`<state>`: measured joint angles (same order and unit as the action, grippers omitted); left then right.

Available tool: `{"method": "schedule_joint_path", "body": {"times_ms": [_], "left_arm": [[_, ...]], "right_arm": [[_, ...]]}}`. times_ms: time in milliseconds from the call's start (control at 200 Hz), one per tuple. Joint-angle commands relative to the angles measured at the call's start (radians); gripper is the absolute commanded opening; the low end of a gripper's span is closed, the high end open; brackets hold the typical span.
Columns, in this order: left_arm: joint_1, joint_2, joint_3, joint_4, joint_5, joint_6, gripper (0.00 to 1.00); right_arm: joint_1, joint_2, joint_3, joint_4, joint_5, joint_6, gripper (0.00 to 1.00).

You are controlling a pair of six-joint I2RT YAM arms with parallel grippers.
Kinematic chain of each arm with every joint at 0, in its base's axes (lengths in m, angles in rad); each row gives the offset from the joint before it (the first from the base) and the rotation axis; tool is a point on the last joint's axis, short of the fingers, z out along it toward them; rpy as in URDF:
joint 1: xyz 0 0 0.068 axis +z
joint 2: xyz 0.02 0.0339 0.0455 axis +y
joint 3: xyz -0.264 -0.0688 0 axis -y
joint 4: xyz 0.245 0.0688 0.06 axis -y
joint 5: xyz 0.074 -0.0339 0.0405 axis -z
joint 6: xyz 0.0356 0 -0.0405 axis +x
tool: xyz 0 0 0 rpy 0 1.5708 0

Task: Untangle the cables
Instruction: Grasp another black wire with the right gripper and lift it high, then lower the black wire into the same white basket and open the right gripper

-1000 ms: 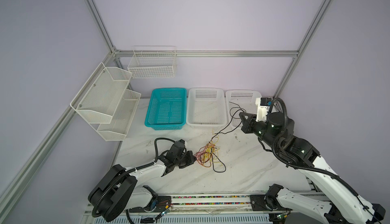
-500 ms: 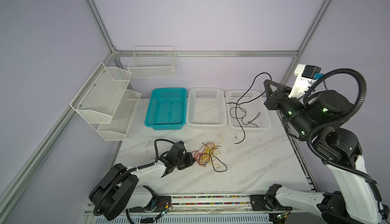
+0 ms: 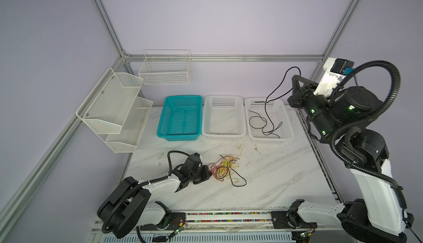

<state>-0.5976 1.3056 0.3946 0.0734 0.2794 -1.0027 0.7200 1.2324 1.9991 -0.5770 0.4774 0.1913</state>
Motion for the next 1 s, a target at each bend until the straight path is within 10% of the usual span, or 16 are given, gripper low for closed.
{"method": "schedule_joint_path", "body": {"times_ms": [0,995], "left_arm": [[-0.002,-0.017,-0.034,0.016,-0.015,0.010,0.00],[-0.002,0.013,-0.035,0.068,0.006,-0.008,0.00]], "right_arm": [[0.002,0.009,0.022,-0.001,0.043,-0.045,0.00],[-0.308,0.209,0.046,0.018,-0.122,-0.024,0.00]]}}
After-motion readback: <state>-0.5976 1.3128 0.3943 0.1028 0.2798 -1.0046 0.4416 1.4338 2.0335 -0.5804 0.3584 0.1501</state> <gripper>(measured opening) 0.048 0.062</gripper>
